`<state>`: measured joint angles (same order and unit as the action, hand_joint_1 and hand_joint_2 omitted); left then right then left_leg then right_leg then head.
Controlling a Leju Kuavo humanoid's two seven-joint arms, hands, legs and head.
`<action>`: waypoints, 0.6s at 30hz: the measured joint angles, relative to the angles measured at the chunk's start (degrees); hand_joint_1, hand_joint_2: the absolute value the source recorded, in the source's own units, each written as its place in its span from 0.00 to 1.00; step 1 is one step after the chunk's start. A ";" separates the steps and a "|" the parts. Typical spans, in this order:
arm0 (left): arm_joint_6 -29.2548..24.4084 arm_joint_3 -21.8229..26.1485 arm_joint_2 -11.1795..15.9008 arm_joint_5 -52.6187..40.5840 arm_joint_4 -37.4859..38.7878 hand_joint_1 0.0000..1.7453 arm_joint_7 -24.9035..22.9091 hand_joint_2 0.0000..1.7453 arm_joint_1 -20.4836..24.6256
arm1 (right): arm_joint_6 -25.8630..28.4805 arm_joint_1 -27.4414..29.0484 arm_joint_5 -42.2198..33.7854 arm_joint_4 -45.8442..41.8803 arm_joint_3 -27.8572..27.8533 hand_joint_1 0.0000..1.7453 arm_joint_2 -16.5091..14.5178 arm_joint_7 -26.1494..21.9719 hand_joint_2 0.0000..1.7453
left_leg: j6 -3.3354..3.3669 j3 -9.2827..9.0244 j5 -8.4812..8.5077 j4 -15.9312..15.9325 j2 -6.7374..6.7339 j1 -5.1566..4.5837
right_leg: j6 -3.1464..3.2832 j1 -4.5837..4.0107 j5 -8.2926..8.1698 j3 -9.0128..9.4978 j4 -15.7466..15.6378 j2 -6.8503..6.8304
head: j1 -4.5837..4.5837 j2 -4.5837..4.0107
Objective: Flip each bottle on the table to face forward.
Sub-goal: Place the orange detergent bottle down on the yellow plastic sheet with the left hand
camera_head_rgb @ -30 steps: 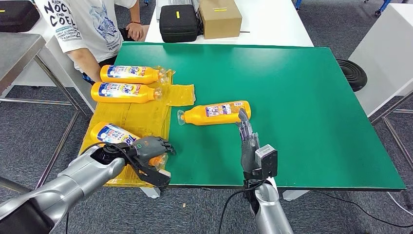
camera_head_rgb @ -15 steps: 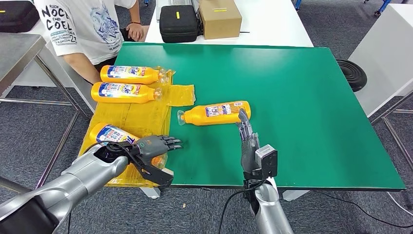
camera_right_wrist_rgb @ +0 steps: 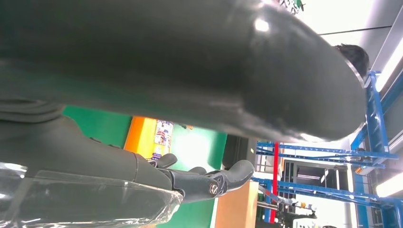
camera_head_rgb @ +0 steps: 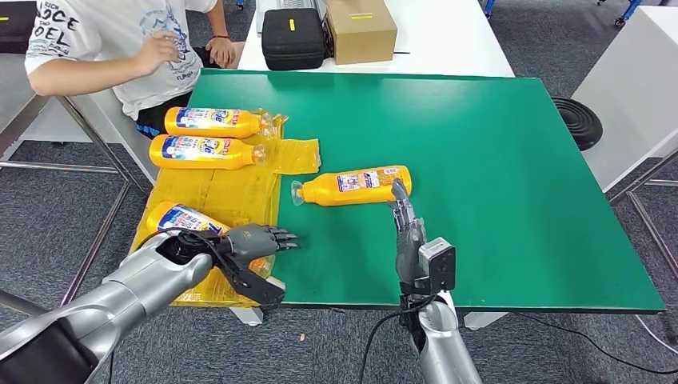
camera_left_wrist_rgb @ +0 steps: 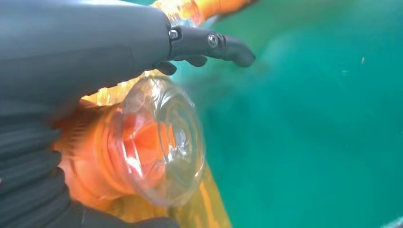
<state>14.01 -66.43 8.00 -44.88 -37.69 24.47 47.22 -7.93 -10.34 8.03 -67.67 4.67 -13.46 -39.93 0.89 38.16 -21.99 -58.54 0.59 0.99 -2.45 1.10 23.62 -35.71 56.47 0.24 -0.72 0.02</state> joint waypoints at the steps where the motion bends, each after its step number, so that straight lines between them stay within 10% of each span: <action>1: 0.64 -0.14 0.33 -0.32 -0.32 0.00 -0.10 1.00 0.22 | 0.00 0.00 -0.03 0.00 -0.01 0.00 0.01 0.00 0.00 | 0.00 0.00 0.00 0.00 0.00 0.00 | 0.00 0.00 0.00 -0.01 0.00 0.01 | 0.00 0.00; 18: 5.61 -2.93 6.26 -1.48 -6.06 0.00 -0.32 1.00 2.66 | -0.09 -0.11 -0.36 0.32 -0.06 0.00 0.17 0.00 0.00 | 0.00 0.04 0.00 0.00 0.00 -0.02 | 0.00 0.02 0.00 -0.03 0.00 0.01 | -0.01 0.00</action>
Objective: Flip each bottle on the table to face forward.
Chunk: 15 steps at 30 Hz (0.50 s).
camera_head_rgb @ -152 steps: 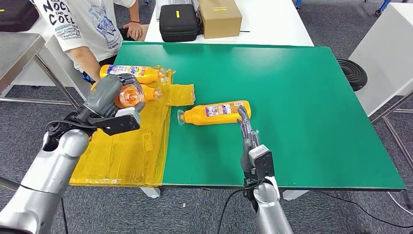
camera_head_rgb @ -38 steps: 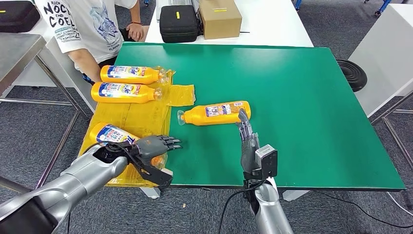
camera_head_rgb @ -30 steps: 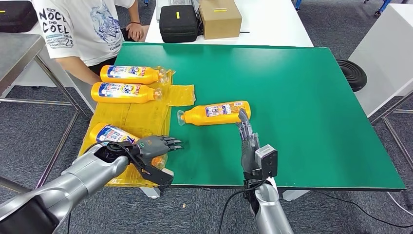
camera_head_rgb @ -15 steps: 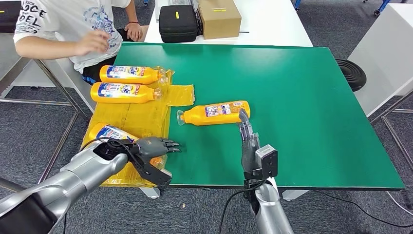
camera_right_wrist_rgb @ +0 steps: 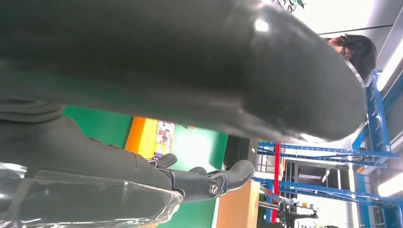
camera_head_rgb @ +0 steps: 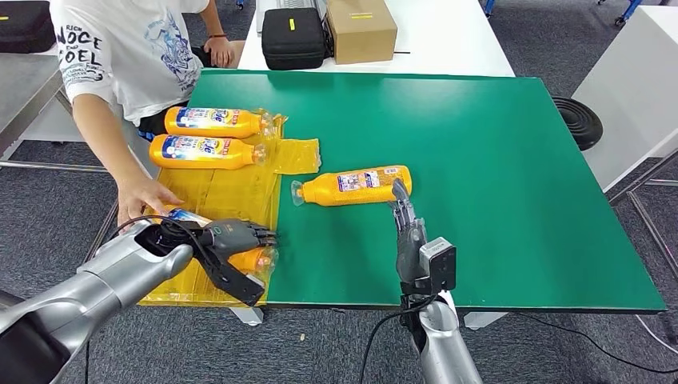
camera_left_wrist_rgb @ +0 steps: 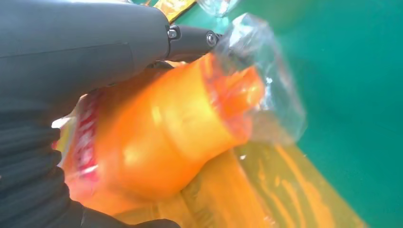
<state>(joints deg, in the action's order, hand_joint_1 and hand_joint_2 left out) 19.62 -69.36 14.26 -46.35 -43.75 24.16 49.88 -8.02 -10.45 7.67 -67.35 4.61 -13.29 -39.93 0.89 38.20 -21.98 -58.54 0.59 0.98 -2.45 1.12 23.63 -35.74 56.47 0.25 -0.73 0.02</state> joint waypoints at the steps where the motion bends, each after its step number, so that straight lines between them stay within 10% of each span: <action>1: 0.07 -0.16 0.53 0.18 -0.55 0.00 0.02 1.00 0.06 | 0.00 -0.01 -0.07 0.06 0.00 0.00 0.00 0.00 0.00 | 0.00 0.00 0.00 0.00 0.00 0.00 | 0.00 -0.01 0.00 0.00 0.00 0.00 | 0.00 0.00; 15: 3.01 -0.56 6.96 2.64 -9.47 0.00 -0.13 1.00 0.49 | 0.23 -1.09 -1.27 1.24 0.01 0.00 0.04 0.00 0.00 | 0.00 0.00 0.00 0.00 0.00 0.04 | 0.00 -0.05 0.00 -0.02 0.01 -0.01 | 0.01 0.00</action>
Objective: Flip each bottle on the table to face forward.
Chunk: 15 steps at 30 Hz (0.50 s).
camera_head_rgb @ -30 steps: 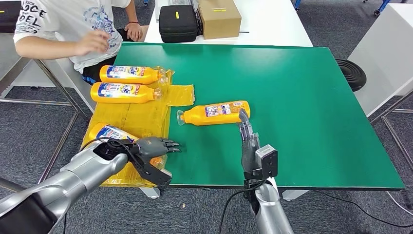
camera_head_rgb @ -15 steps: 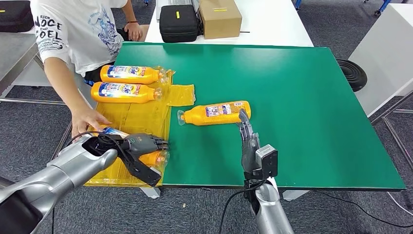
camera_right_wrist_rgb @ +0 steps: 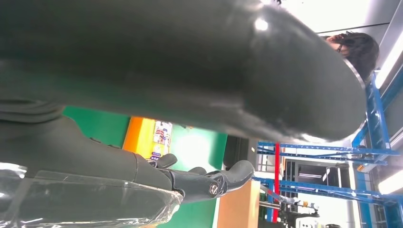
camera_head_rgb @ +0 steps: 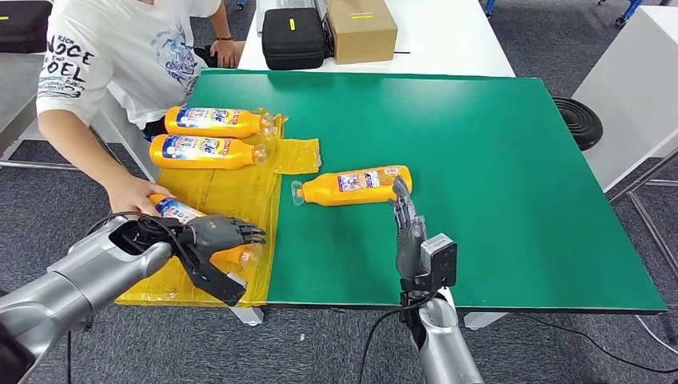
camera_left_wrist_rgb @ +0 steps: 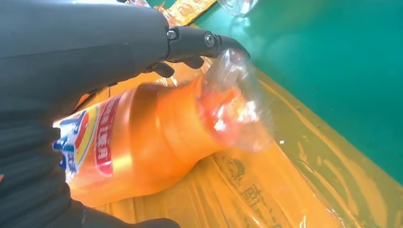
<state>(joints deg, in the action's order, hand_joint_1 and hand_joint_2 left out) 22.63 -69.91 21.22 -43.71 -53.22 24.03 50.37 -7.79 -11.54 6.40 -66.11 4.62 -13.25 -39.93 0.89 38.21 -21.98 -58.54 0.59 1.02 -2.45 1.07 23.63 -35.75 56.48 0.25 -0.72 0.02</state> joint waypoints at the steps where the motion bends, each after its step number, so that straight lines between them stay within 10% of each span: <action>1: 0.45 0.03 0.54 0.90 -0.82 0.00 0.12 1.00 0.25 | 0.06 -0.04 -0.14 0.07 -0.01 0.00 0.03 0.00 0.00 | 0.00 0.00 0.00 0.00 0.00 0.00 | 0.00 0.00 0.00 0.00 0.00 0.00 | 0.00 0.00; 15: -1.64 6.84 6.74 10.93 -12.12 0.00 -0.03 1.00 0.78 | 0.19 -0.02 -0.40 0.32 -0.01 0.00 0.56 0.00 0.00 | 0.00 0.02 0.00 0.00 -0.03 0.01 | 0.00 0.00 0.00 -0.04 0.00 0.02 | 0.00 0.00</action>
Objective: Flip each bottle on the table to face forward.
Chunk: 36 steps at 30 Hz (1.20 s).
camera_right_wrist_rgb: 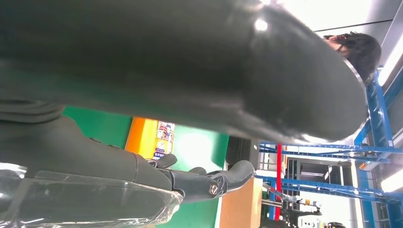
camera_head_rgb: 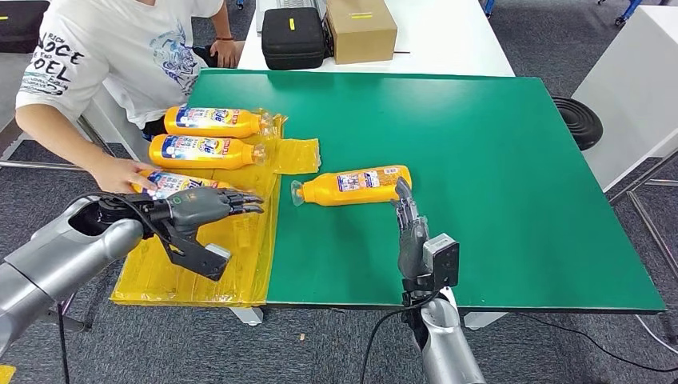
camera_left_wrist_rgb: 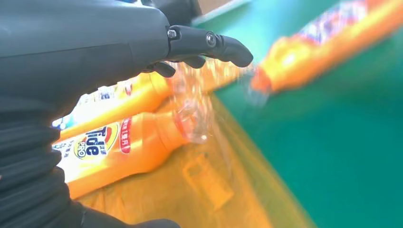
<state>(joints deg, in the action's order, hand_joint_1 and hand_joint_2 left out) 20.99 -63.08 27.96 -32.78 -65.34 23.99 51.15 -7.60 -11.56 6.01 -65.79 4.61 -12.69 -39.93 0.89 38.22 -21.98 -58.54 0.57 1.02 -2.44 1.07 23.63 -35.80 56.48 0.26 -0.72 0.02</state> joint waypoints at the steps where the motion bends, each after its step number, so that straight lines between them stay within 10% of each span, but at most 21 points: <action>1: -1.63 1.20 -0.19 0.77 -0.38 0.00 0.10 1.00 -0.76 | 0.04 0.02 0.11 0.00 0.00 0.00 0.00 0.00 0.00 | 0.00 0.00 0.00 0.00 0.00 -0.01 | 0.00 0.02 0.00 0.00 0.00 0.00 | 0.01 0.00; 7: -15.74 15.00 -5.43 0.63 -4.02 0.00 0.46 1.00 -11.99 | 1.48 0.74 3.89 -0.10 -0.01 0.00 -0.20 0.05 0.00 | 0.01 0.02 -0.01 0.00 -0.02 -0.13 | -0.01 0.12 0.01 -0.05 -0.02 0.04 | 0.01 0.00; 11: -20.42 24.33 -9.61 0.96 -6.68 0.00 -0.28 1.00 -18.98 | 5.72 0.92 9.64 -0.33 0.02 0.00 -0.03 1.52 1.00 | 0.01 0.09 -0.02 0.00 -0.05 -0.14 | -0.01 0.13 0.01 -0.13 -0.03 0.07 | -0.01 0.00; 19: -25.58 38.68 -17.84 7.64 -6.90 0.00 0.60 1.00 -26.27 | 16.57 -5.82 32.19 3.54 0.01 0.00 4.31 13.66 1.00 | 0.08 0.09 0.04 -0.01 -0.06 -0.15 | -0.11 0.14 -0.10 -0.11 -0.03 0.08 | 0.01 0.00; 36: -26.01 46.48 -24.69 6.99 -6.77 0.00 0.00 1.00 -32.06 | 13.36 -27.01 45.56 26.01 2.72 0.00 13.05 21.38 1.00 | 0.15 0.15 0.09 -0.02 -0.02 -0.19 | -0.19 0.15 -0.16 -0.11 0.00 0.07 | -0.02 0.00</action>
<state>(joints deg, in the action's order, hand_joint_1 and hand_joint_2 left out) -5.02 -16.60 3.27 -25.80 -72.11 23.99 19.09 5.75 -38.57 51.56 -39.78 7.33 0.37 -18.55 1.04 38.38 -21.90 -58.56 0.55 0.83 -2.64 1.22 23.47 -35.91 56.48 0.33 -0.74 0.02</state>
